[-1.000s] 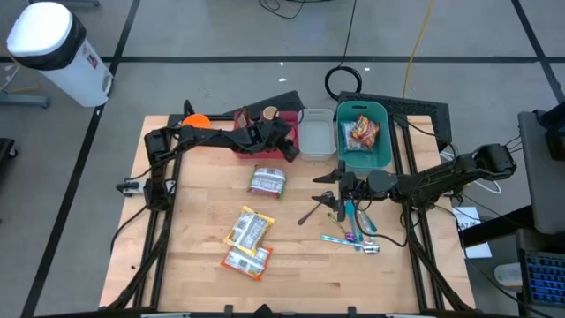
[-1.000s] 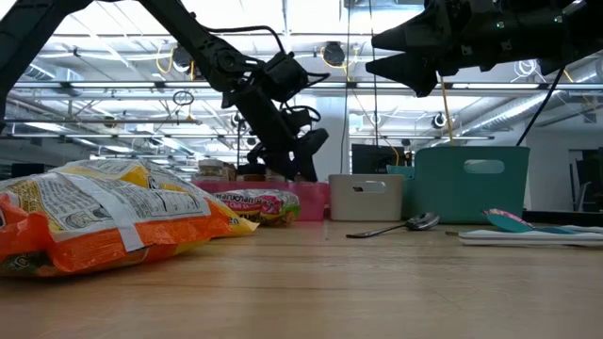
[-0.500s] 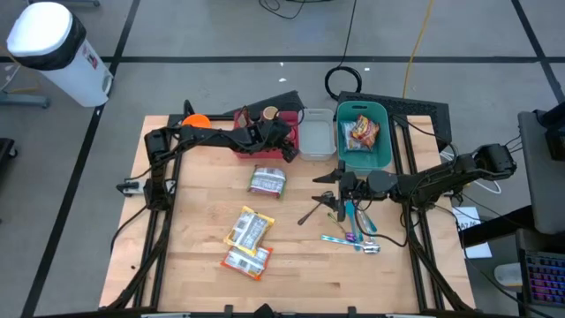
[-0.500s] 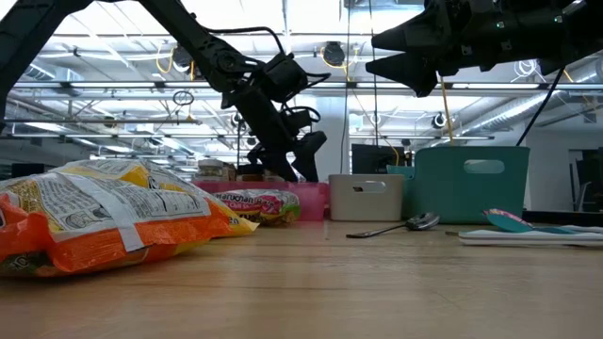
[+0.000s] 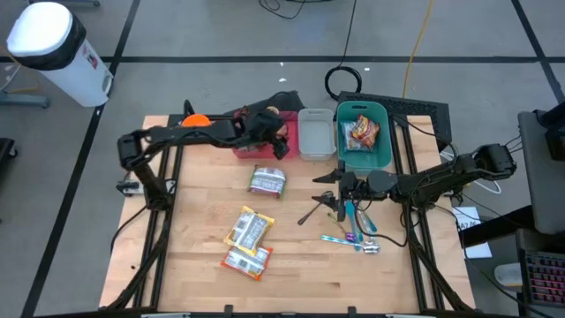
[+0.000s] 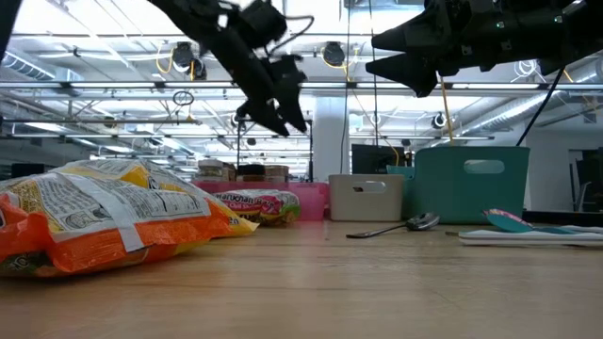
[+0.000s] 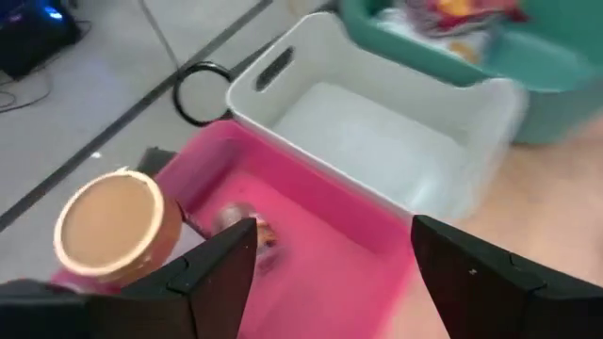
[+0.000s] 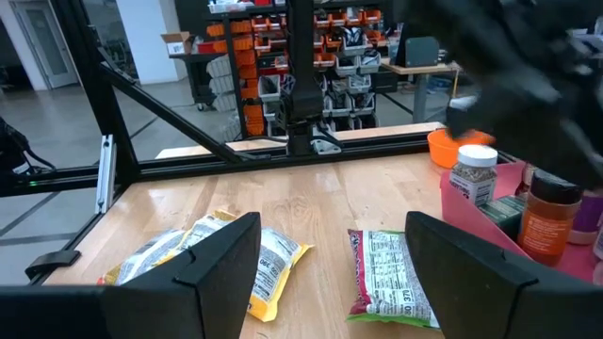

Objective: Pick & Place Food Item
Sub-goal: Put the green noodle pack into the green bin

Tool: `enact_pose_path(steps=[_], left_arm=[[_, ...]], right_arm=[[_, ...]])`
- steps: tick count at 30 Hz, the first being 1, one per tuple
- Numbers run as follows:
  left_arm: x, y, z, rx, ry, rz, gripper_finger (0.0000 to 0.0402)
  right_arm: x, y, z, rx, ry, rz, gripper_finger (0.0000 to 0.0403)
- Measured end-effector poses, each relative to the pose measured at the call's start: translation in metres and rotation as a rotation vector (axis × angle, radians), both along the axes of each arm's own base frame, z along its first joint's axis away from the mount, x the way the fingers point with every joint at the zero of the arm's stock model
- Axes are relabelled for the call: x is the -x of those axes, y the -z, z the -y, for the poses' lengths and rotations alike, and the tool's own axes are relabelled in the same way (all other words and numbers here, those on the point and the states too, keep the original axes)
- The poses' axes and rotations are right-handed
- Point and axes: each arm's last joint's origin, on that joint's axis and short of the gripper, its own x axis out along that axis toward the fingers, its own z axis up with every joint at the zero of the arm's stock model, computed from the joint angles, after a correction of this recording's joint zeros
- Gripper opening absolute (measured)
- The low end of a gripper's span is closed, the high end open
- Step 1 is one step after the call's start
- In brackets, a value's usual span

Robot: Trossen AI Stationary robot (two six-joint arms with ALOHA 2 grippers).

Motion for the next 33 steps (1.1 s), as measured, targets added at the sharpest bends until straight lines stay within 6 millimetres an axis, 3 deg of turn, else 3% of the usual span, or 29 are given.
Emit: enact_pose_path(steps=[7, 13, 17, 25, 29, 33], left_arm=[[0.026, -0.022, 0.048, 0.099, 0.248, 0.076, 0.0285], [0.053, -0.010, 0.100, 0.086, 0.385, 0.141, 0.0285], [0.067, 0.009, 0.121, 0.118, 0.434, 0.110, 0.0285], [0.081, 0.062, 0.132, 0.121, 0.339, -0.069, 0.0285], [0.080, 0.073, 0.124, 0.022, 0.231, -0.123, 0.0285], [0.073, 0.082, 0.116, 0.021, 0.231, -0.124, 0.0285]], right_arm=[[0.000, 0.001, 0.000, -0.003, 0.000, -0.008, 0.0256], [0.000, 0.002, 0.000, -0.004, 0.000, -0.024, 0.0256], [0.000, 0.002, 0.000, -0.009, 0.000, -0.020, 0.0256], [0.000, 0.001, 0.000, -0.015, 0.000, -0.013, 0.0256], [0.000, 0.001, 0.000, -0.025, 0.001, -0.012, 0.0256], [0.000, 0.001, 0.000, -0.025, 0.001, -0.012, 0.0256]])
